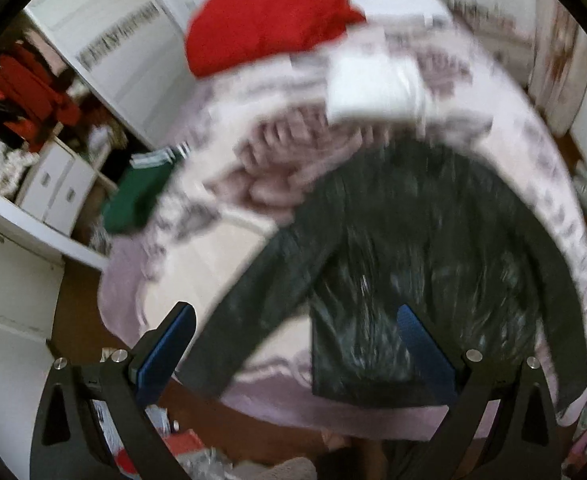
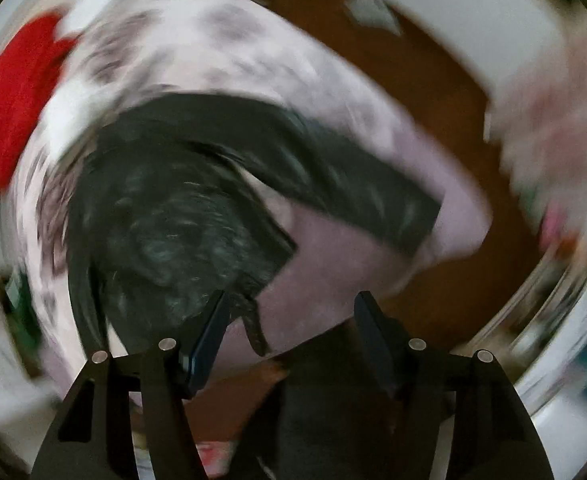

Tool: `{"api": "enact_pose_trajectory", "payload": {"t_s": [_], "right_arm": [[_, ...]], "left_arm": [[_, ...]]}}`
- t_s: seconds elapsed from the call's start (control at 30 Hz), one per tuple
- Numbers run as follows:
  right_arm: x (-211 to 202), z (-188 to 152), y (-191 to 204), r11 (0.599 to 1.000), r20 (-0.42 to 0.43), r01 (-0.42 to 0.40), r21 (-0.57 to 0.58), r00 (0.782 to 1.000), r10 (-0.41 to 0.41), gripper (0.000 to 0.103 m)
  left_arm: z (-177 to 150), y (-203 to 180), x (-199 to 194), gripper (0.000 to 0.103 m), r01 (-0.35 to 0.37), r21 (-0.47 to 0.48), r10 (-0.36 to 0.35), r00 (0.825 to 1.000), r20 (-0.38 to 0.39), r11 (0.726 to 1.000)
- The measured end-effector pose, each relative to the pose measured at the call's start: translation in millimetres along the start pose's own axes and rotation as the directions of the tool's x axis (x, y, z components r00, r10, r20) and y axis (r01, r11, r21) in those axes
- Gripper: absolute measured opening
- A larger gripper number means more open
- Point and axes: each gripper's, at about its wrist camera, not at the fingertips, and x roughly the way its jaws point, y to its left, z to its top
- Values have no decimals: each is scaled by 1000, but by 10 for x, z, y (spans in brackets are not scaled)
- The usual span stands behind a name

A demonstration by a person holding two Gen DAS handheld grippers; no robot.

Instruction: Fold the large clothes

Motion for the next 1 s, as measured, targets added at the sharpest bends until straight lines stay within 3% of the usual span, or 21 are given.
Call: {"api": "enact_pose_trajectory", "payload": {"t_s": [0.1, 0.2, 0.27, 0.3, 0.37, 0.43, 0.47, 0.5, 0.53, 0.57, 0.63, 0.7, 0.73, 0.87, 1.0], "right_arm": [[920, 231, -825, 955, -62, -138, 264, 985, 160, 68], [1592, 201, -1430, 834, -16, -272, 479, 948, 318, 70], [1912, 210, -1681, 718, 68, -366, 591, 910, 408, 70], [1988, 185, -1750, 681, 93, -383, 625, 902, 422, 70], [2199, 240, -1937, 564, 168, -435, 702, 870, 463, 70], [2248, 278, -2027, 487, 220, -457, 745, 856, 467, 70], [2178, 315, -2053, 462, 267, -478, 747, 853, 449, 62], [2045, 335, -2067, 476, 314, -500, 723, 852, 418, 47], [1870, 349, -2045, 523, 341, -506, 686, 859, 383, 42], [1725, 399, -2036, 570, 360, -503, 649, 864, 352, 40], [1692, 457, -2100, 597, 359, -494, 632, 869, 340, 41], [1835, 489, -2232, 580, 312, -481, 657, 875, 371, 49], [1921, 484, -2304, 554, 310, -497, 668, 863, 400, 50], [2010, 463, -2537, 418, 426, -613, 670, 779, 460, 64], [2010, 530, -2466, 392, 485, -654, 648, 750, 449, 66]], "left_arm": [[-139, -337, 520, 103, -13, 24, 15, 997, -76, 1000], [-258, -675, 1019, 103, -30, 58, 37, 991, -132, 998], [-303, -901, 1294, 103, -49, 79, 61, 986, -157, 996], [-297, -983, 1388, 103, -49, 80, 61, 984, -166, 996], [-291, -1143, 1556, 103, -44, 68, 56, 980, -190, 997], [-266, -1288, 1654, 103, -38, 58, 49, 978, -204, 998], [-243, -1368, 1687, 103, -30, 55, 41, 978, -202, 998], [-229, -1450, 1702, 103, -17, 58, 28, 980, -197, 998], [-217, -1537, 1715, 103, -8, 68, 21, 981, -191, 998], [-217, -1620, 1727, 103, 0, 83, 15, 983, -185, 997], [-242, -1778, 1760, 103, 19, 115, 2, 984, -180, 993], [-268, -1896, 1826, 103, 37, 128, -12, 981, -194, 991], [-282, -1933, 1855, 103, 46, 127, -20, 980, -200, 991], [-326, -2091, 2089, 103, 54, 149, -22, 977, -211, 987], [-360, -2113, 2203, 103, 81, 123, -54, 977, -208, 989]]}}
